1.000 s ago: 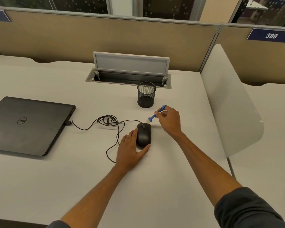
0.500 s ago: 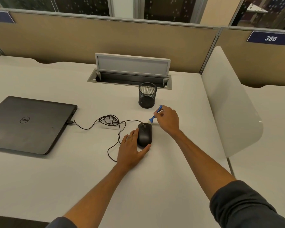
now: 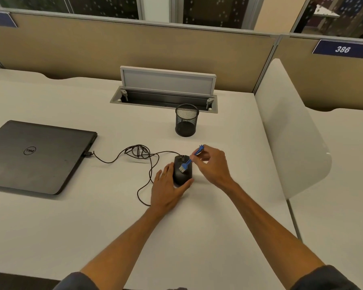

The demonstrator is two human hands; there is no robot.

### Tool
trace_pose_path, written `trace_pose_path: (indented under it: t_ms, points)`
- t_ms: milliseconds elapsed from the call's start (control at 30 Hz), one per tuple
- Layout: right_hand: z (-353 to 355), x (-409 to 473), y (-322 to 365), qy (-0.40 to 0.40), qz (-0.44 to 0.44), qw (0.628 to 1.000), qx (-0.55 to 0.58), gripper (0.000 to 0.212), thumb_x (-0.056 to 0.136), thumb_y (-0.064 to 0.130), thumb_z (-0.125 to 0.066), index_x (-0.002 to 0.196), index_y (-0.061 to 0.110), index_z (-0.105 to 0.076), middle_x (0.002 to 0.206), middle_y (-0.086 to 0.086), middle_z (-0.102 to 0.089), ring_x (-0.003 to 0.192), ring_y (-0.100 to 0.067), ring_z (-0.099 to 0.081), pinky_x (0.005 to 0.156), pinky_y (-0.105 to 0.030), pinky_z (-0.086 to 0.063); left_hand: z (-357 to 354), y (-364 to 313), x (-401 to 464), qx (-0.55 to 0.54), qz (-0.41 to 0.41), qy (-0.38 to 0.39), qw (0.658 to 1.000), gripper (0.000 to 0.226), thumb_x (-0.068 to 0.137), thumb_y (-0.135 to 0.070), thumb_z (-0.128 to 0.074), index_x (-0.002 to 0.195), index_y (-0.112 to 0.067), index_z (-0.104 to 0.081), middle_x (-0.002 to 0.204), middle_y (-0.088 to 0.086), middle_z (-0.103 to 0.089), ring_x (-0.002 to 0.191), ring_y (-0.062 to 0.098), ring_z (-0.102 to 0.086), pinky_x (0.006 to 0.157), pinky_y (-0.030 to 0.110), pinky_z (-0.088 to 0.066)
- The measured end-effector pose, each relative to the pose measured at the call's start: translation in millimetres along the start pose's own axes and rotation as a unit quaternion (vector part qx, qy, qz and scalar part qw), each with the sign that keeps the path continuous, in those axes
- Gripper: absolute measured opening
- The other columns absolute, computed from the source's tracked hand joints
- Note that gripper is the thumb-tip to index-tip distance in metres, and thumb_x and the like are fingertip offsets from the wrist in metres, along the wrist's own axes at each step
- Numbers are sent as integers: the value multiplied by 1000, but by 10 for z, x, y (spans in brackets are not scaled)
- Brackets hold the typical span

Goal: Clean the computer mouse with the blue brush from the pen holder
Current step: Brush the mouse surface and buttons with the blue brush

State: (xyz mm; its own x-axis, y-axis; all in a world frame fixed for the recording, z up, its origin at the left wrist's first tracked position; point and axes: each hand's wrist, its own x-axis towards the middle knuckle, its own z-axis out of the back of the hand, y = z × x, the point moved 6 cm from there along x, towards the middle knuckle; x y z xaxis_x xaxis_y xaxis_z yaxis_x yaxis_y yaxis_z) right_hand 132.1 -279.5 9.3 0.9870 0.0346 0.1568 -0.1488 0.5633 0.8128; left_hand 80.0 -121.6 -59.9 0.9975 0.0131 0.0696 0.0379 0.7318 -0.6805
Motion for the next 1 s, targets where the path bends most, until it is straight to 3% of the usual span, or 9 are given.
trace_pose_path:
  t_ms: [100,233,433,600,800,933,1000]
  points:
    - [-58,-108,62,50,21,998,12,12,75,34,-71,81,24,-68,77,13,-70,74,-2,-68,74,-32,-58,10,-20,9,2,-4,-24,1000,78,80,-71,-45,139,-22,-34,136,-3,-48,121,12,-41,111,40,-26]
    - [-141,-158,65,84,23,996,5,14,75,35,-70,82,23,-69,77,9,-73,75,-5,-68,77,-37,-57,69,-50,0,9,-4,-49,999,68,79,-71,-47,131,-27,-41,116,-11,-55,94,1,-39,92,43,-45]
    - [7,-109,143,-51,61,994,-74,20,83,36,-67,91,18,-68,85,4,-75,76,-13,-69,70,-34,-56,19,1,-20,10,18,-36,999,82,76,-74,-48,138,-22,-37,130,-4,-53,119,19,-44,105,35,-31]
    - [-178,-101,201,79,59,992,-84,24,78,39,-70,91,18,-70,86,2,-75,79,-13,-68,76,-33,-57,35,-15,-13,20,20,-33,999,80,75,-76,-43,136,-25,-38,128,-8,-54,117,17,-45,100,38,-38]
    - [-47,-24,238,-41,56,990,-123,28,85,37,-64,100,13,-67,88,-2,-75,77,-23,-68,72,-38,-55,-6,38,-7,35,49,-8,998,86,74,-79,-42,140,-23,-35,135,-4,-52,127,23,-41,105,43,-36]
    - [-194,-91,287,19,60,993,-100,25,80,40,-68,92,17,-68,85,-1,-74,75,-19,-67,73,-37,-57,-31,46,-3,51,53,5,997,90,71,-83,-36,140,-27,-35,143,-5,-44,134,25,-33,105,43,-34]
    - [-171,-76,247,10,50,992,-113,24,81,39,-67,92,18,-67,84,1,-74,76,-19,-67,72,-37,-56,-30,64,-2,52,63,11,997,92,69,-85,-34,141,-27,-34,143,-6,-43,135,26,-32,105,45,-37]
